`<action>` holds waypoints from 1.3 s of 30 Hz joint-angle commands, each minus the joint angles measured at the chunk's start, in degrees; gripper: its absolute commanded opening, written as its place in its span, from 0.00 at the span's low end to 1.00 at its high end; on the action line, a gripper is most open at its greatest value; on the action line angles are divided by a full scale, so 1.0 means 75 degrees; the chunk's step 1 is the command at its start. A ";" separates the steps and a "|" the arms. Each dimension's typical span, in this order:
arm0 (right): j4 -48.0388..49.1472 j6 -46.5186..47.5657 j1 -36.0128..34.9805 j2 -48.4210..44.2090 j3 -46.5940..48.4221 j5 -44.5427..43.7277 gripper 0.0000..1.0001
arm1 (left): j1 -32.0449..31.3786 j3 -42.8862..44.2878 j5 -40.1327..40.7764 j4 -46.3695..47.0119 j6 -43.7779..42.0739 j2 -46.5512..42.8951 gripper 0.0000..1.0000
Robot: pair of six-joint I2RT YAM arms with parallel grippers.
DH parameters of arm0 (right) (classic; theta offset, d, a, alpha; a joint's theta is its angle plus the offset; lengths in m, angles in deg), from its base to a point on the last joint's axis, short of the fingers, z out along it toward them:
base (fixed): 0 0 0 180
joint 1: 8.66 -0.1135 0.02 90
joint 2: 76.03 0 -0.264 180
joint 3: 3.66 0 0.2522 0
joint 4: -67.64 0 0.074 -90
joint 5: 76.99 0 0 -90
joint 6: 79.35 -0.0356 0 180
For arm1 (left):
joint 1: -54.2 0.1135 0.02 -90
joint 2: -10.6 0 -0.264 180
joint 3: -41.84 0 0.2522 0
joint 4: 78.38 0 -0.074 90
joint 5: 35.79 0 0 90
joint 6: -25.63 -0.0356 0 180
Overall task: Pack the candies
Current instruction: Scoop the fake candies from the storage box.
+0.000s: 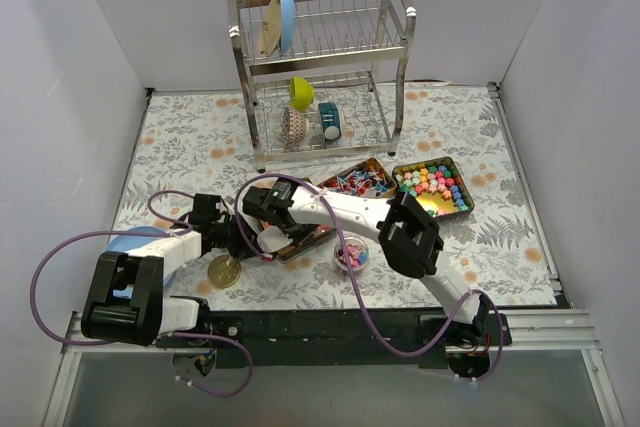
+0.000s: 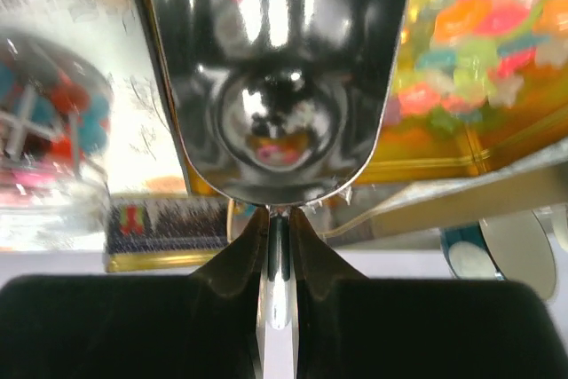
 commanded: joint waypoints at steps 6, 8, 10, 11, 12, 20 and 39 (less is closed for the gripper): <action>-0.0161 -0.1295 0.0018 0.0451 0.0554 0.1860 0.01 | -0.0054 0.0131 -0.0196 0.0246 0.0012 0.0150 0.00; 0.0200 -0.1424 0.0099 0.0311 0.0414 0.2177 0.01 | -0.0054 0.0214 -0.0126 0.0164 -0.0047 0.0138 0.00; 0.0483 -0.1460 0.0217 0.0019 0.0203 0.2585 0.01 | -0.0054 0.0307 -0.0056 0.0047 -0.0140 0.0103 0.00; 0.0832 -0.1460 0.0333 -0.0110 -0.0100 0.2727 0.01 | -0.0054 0.0354 -0.0032 0.0000 -0.0176 0.0057 0.00; 0.0998 -0.1460 0.0392 -0.0239 -0.0254 0.2833 0.01 | -0.0042 0.0401 0.0014 -0.0024 -0.0222 0.0033 0.00; 0.1902 -0.1004 0.1095 -0.1388 -0.1403 0.4508 0.01 | 0.0204 0.1326 0.0015 -0.0878 -0.1440 -0.0049 0.00; 0.1657 -0.0898 0.2209 -0.1905 -0.1708 0.6209 0.01 | 0.0497 0.2545 -0.0290 -0.2039 -0.2355 0.0536 0.00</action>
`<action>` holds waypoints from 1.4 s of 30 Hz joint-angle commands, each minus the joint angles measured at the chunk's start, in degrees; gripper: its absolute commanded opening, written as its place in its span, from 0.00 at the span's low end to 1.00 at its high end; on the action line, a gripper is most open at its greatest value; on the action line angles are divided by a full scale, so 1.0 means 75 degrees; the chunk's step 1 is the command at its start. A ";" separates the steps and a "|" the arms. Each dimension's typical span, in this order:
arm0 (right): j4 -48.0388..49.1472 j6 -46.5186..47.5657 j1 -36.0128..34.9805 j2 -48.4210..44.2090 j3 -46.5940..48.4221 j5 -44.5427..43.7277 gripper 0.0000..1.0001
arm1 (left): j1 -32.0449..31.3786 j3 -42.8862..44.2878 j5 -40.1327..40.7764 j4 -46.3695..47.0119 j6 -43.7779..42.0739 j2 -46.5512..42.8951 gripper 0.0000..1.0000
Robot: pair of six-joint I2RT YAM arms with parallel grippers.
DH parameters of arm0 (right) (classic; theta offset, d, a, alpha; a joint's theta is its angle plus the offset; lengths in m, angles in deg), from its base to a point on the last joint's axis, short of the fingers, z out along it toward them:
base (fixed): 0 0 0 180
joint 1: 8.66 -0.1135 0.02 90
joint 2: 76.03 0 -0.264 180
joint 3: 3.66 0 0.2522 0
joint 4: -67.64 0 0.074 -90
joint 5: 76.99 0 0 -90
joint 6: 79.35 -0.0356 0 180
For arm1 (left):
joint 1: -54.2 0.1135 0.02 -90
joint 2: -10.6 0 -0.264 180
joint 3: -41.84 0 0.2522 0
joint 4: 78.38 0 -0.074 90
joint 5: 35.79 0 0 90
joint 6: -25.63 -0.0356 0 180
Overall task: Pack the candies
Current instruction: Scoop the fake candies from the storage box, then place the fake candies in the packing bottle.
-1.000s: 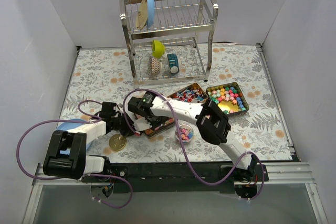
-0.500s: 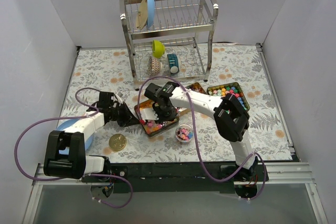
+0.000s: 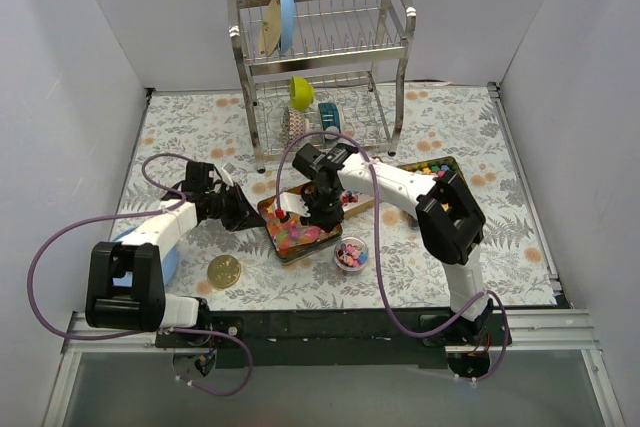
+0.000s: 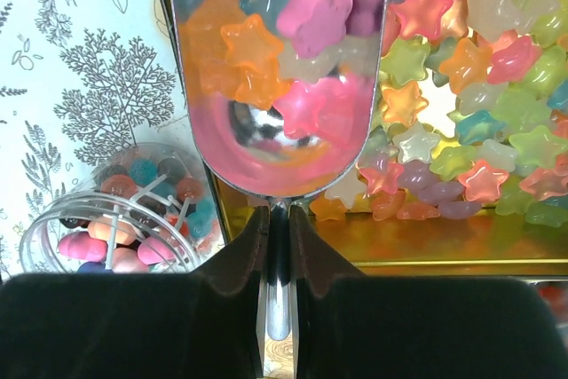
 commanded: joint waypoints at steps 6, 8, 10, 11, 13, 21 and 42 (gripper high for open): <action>0.0075 0.0014 0.0500 -0.0927 -0.0063 0.0839 0.01 | 0.0206 0.0600 -0.0267 -0.0475 -0.0567 0.0199 0.00; 0.0192 0.0003 0.0675 -0.1126 -0.0099 0.0968 0.01 | 0.0229 0.0659 -0.0220 -0.0440 -0.0684 0.0164 0.00; 0.0204 -0.0067 0.0781 -0.1326 -0.0111 0.1096 0.01 | 0.0230 0.0811 -0.0197 -0.0429 -0.0836 0.0141 0.21; 0.0204 -0.0079 0.0875 -0.1407 -0.0076 0.1108 0.01 | 0.0229 0.0869 -0.0173 -0.0429 -0.0953 0.0118 0.36; 0.0076 -0.0103 0.0957 -0.1618 -0.0006 0.1027 0.01 | 0.0229 0.0975 -0.0080 -0.0440 -0.1188 0.0071 0.48; -0.1071 0.0518 0.1321 -0.2755 -0.0473 0.0277 0.01 | 0.0229 0.0882 -0.0302 -0.0278 -0.1728 -0.0128 0.68; -0.2304 0.2065 0.1579 -0.4702 -0.2572 -0.1808 0.01 | 0.0335 0.1245 0.0014 0.0204 -0.1833 0.0234 0.71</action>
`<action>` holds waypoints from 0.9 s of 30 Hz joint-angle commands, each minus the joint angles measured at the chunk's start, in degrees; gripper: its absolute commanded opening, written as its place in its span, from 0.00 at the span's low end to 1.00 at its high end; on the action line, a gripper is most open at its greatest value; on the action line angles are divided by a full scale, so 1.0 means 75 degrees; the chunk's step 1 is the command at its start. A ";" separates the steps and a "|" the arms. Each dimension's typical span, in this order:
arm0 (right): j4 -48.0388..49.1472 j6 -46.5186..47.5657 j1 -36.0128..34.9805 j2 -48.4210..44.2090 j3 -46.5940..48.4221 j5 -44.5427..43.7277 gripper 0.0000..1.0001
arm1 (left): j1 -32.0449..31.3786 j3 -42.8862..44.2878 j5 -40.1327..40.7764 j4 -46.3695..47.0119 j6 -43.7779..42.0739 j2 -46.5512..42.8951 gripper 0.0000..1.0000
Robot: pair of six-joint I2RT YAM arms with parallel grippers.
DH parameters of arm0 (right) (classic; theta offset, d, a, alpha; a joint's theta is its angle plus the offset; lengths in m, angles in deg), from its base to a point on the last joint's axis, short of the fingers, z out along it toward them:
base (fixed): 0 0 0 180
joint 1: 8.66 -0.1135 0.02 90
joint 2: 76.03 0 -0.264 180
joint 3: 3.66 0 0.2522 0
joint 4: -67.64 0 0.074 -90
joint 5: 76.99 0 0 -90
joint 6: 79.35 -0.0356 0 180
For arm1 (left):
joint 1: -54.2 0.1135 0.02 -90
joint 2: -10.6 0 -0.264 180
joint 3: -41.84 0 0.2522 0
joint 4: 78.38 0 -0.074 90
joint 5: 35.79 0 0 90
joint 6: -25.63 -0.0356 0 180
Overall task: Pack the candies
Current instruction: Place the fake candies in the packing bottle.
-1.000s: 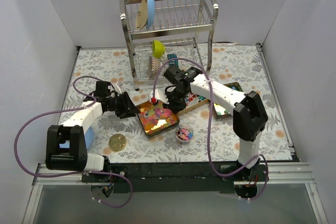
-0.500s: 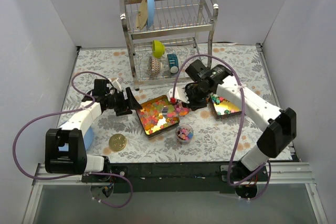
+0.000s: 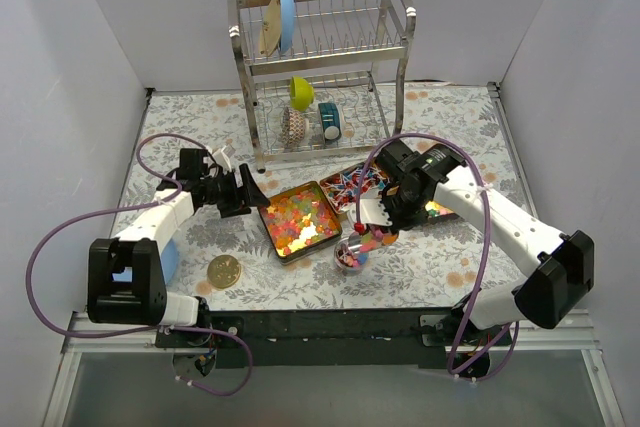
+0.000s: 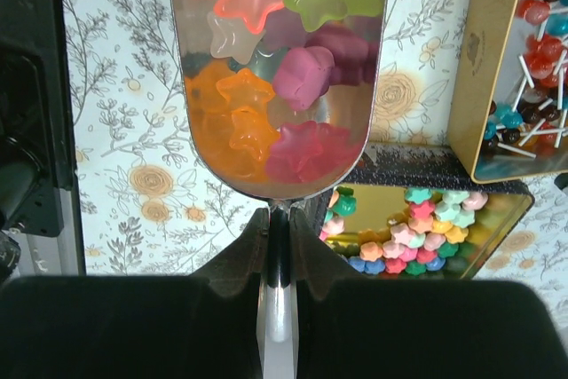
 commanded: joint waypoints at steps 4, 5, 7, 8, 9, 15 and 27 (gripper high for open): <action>-0.0127 0.0317 -0.0018 0.0262 0.0121 -0.1215 0.01 | 0.0113 0.0496 0.0143 0.0233 -0.0257 0.0063 0.71; -0.0127 0.0259 -0.0076 0.0333 0.0133 -0.1323 0.01 | 0.0125 0.0485 0.0143 0.0222 -0.0257 0.0051 0.71; -0.0127 0.0142 -0.0112 0.0544 0.0285 -0.1452 0.01 | 0.0137 0.0438 0.0096 0.0233 -0.0234 -0.0007 0.71; -0.0127 0.0072 -0.0170 0.0637 0.0332 -0.1511 0.01 | 0.0137 0.0426 0.0084 0.0233 -0.0245 -0.0031 0.71; -0.0115 -0.0091 -0.0217 0.0800 0.0460 -0.1570 0.01 | 0.0137 0.0368 0.0084 0.0245 -0.0245 -0.0054 0.71; -0.0127 -0.0526 -0.0686 0.1258 0.0719 -0.1980 0.01 | 0.0172 0.0169 0.0073 0.0327 -0.0222 -0.0183 0.71; -0.0127 -0.0925 -0.1694 0.1376 0.0578 -0.3152 0.01 | 0.0219 0.0016 0.0003 0.0561 -0.0105 -0.0230 0.71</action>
